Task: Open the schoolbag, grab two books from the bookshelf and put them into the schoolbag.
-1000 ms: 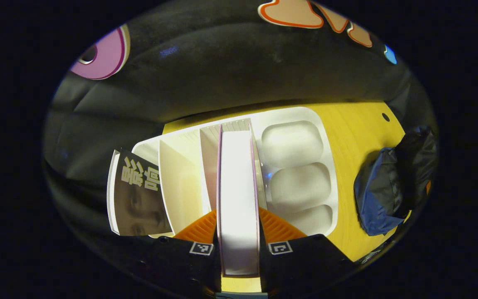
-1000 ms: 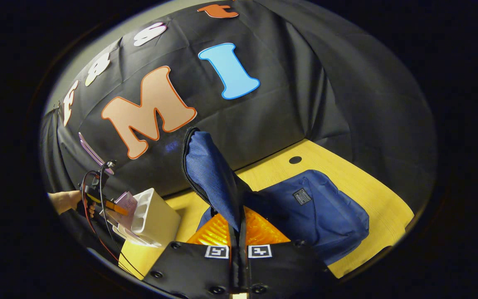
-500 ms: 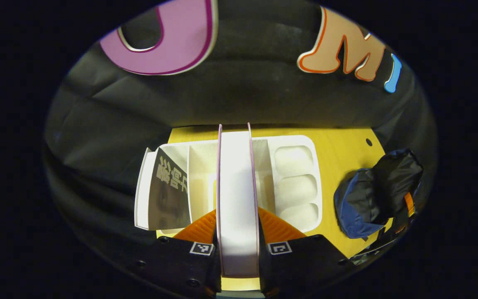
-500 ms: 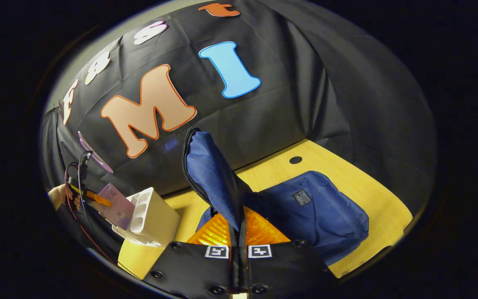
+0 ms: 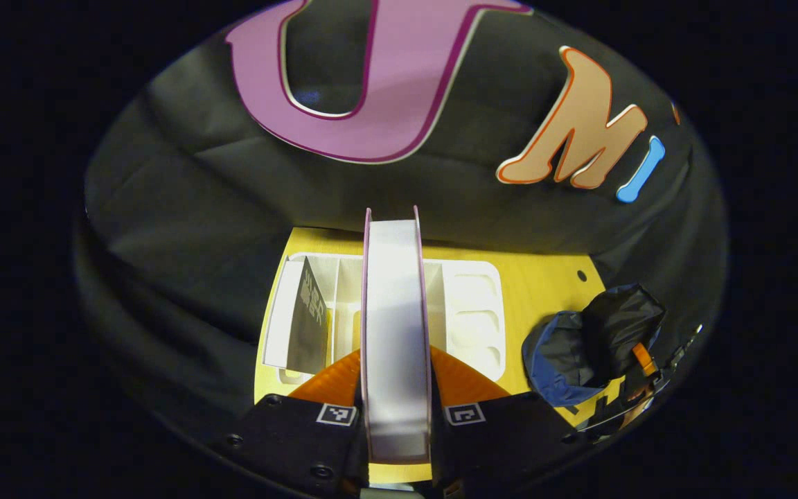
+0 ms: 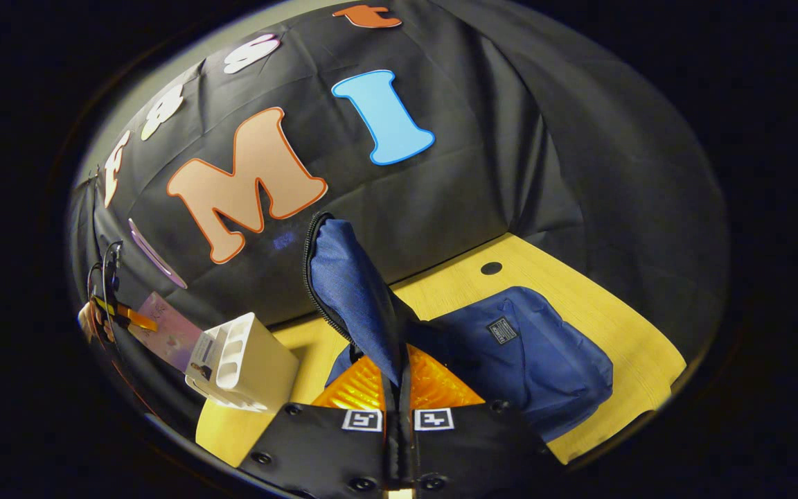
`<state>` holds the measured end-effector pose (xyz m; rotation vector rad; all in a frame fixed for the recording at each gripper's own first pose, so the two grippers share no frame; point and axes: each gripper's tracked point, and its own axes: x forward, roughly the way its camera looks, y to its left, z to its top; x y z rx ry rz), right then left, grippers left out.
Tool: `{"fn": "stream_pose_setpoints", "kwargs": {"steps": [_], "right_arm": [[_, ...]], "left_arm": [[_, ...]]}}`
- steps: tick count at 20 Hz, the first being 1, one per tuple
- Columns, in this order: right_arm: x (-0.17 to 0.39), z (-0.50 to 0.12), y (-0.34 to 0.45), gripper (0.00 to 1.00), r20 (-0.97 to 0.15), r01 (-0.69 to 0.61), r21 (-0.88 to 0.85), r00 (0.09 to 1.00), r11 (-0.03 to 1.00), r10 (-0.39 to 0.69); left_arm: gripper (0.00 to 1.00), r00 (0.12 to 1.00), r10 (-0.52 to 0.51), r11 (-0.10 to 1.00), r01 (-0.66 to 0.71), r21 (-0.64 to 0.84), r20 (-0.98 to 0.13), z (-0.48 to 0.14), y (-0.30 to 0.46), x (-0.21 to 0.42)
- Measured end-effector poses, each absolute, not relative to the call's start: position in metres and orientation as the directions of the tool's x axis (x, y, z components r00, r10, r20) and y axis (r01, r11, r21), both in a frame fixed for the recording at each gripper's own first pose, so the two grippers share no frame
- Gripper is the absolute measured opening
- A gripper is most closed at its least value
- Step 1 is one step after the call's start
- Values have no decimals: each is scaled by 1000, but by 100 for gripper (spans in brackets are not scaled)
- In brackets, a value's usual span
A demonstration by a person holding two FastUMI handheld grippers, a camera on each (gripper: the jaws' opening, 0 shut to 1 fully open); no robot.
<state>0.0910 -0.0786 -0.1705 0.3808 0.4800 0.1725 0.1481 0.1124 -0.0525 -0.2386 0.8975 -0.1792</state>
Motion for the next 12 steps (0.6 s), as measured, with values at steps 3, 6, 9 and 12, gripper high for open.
{"fn": "stream_pose_setpoints", "kwargs": {"steps": [3,6,9,12], "right_arm": [[90,-170,-79,2,-420,-71,392,874,917,247],[90,-169,-78,3,-421,-72,383,874,921,243],[90,-168,-78,2,-424,-70,377,873,923,240],[90,-168,-78,2,-427,-72,374,872,925,240]], "left_arm": [[32,642,-295,924,3,-382,-708,-40,124,144],[31,656,-363,857,-43,-513,-662,-44,127,140],[32,674,-420,786,-66,-615,-608,-49,126,136],[31,689,-456,719,-88,-689,-564,-55,120,133]]}}
